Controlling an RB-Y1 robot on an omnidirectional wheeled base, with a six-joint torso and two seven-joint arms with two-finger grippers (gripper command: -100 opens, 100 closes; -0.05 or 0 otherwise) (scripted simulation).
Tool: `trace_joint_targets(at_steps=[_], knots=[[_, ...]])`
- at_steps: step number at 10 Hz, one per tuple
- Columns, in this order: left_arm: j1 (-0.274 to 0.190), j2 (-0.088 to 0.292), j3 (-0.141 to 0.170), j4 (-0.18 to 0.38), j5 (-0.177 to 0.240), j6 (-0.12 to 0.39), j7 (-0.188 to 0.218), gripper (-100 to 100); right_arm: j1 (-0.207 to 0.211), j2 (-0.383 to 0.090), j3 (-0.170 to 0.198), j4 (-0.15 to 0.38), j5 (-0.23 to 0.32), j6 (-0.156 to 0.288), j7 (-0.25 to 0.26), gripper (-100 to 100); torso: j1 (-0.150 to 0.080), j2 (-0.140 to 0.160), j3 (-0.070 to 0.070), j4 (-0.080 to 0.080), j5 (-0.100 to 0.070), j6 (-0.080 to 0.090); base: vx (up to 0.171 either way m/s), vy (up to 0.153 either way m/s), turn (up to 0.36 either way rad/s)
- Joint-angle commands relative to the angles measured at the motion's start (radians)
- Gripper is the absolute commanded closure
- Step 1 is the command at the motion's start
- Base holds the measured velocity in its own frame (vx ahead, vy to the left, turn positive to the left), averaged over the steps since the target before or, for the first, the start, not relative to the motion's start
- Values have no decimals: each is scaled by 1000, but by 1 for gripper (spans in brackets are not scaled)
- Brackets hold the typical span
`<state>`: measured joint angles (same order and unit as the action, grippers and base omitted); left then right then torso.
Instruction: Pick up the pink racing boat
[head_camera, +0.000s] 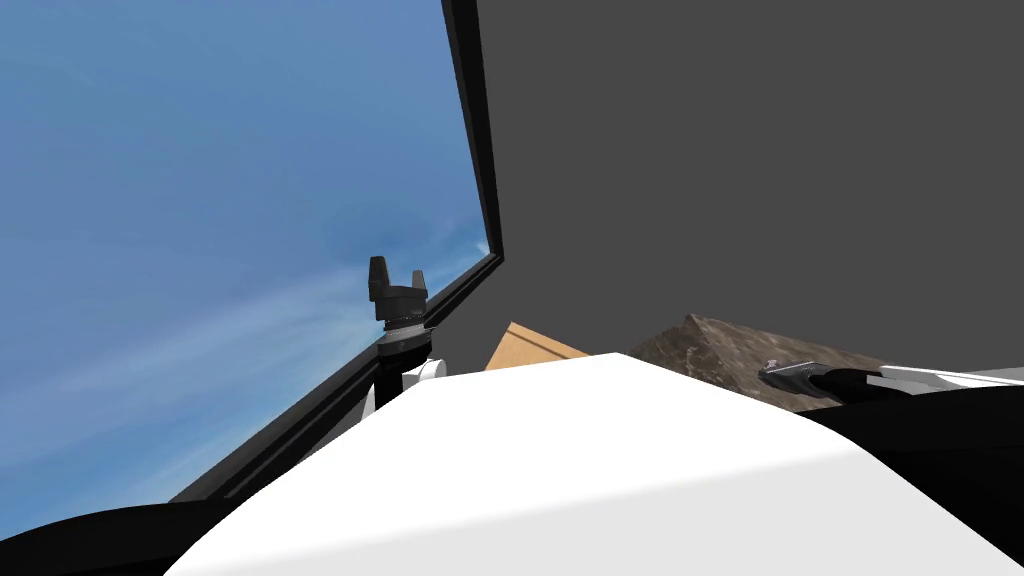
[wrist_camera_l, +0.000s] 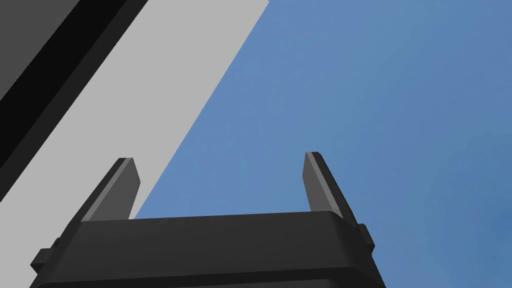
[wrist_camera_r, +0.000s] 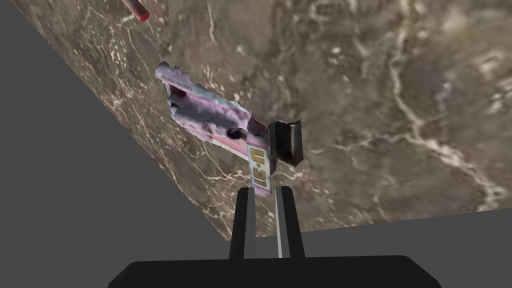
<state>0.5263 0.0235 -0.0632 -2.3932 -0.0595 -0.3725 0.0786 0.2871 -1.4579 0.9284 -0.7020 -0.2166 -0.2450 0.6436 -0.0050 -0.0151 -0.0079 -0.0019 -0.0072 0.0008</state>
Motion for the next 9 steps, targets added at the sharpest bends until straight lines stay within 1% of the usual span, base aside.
trace_joint_targets(at_steps=[1,3,5,7,8,9], knots=[[0,0,0,0,0,0,0,0,5,-17,-25,-30,0,-10,48,100,0,0,0,0,0,0,199,0,-337],[0,0,0,0,0,0,0,0,-2,-32,-43,-51,7,-27,98,100,0,-2,-1,0,0,-3,180,10,-302],[0,0,0,0,0,0,0,0,-10,-46,-60,-73,14,-44,149,100,0,-3,-2,-1,0,-2,189,23,-322],[0,0,0,0,0,0,0,0,-17,-61,-77,-94,21,-61,199,100,1,-2,-1,0,0,-2,159,59,-334],[0,0,0,0,0,0,0,0,-16,-55,-71,-81,20,-58,180,100,2,-1,-1,0,0,-2,63,41,-86],[-1,0,0,0,0,0,0,0,-15,-55,-72,-81,20,-61,186,0,0,3,1,1,0,-4,10,9,10]])
